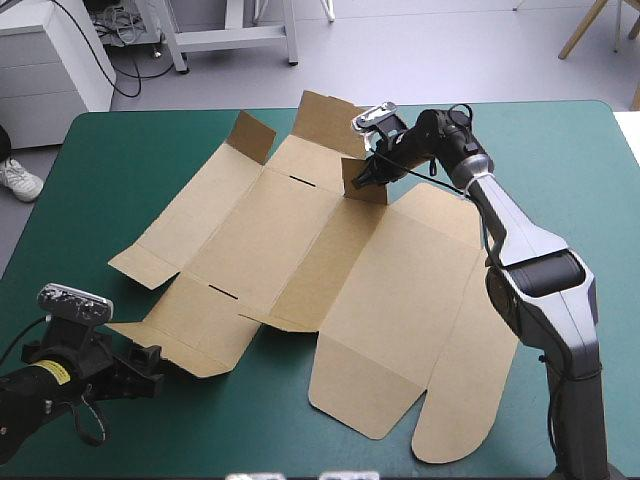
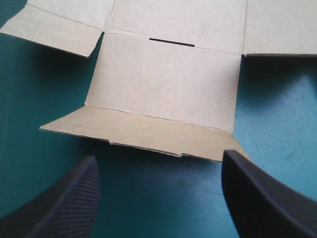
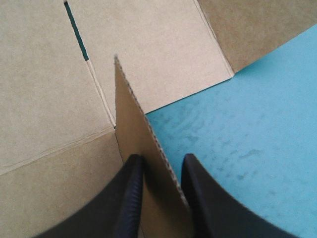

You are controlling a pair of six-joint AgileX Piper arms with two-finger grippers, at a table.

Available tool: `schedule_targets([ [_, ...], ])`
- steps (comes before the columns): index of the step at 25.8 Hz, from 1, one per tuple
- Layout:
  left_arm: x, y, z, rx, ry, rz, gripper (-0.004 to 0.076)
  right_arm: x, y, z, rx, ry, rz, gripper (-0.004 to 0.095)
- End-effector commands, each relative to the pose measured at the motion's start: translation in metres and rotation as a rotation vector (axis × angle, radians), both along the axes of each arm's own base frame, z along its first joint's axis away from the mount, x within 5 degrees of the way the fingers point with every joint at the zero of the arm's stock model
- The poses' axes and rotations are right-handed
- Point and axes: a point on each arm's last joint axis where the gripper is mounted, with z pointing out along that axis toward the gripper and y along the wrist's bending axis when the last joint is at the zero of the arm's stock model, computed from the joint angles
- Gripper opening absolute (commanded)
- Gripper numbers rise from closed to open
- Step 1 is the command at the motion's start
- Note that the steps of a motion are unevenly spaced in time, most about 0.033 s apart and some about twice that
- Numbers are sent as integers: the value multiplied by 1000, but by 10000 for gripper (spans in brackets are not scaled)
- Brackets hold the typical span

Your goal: Fold the box

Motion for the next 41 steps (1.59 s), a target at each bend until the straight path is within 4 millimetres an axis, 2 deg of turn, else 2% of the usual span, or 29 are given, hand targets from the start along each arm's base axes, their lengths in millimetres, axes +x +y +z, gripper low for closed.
schedule_targets([
  [1, 4, -1, 9, -18, -51, 2, 490, -7, -1, 48, 61, -132, -3, 63],
  [3, 4, -1, 9, -16, -51, 2, 490, -7, -1, 48, 57, -134, 6, -18],
  [11, 4, -1, 9, -13, -50, 2, 489, -12, -2, 45, -21, -132, 112, -17],
  [16, 4, 0, 9, -4, -51, 5, 489, -14, 0, 46, -73, -178, 235, -17],
  [22, 4, 1, 12, 5, -62, 7, 485, -19, 7, 48, -114, -275, 471, -17],
  [26, 4, 3, 18, 35, -88, 15, 485, -28, 16, 51, -57, -315, 646, -17],
  [30, 4, 4, 19, 38, -91, 18, 485, -35, 15, 67, -62, -364, 685, -17],
  [38, 4, 4, 19, 34, -90, 22, 485, -56, 10, 132, -115, -571, 758, -18],
  [41, 4, 4, 19, 33, -94, 22, 485, -62, 11, 141, -106, -590, 801, -18],
])
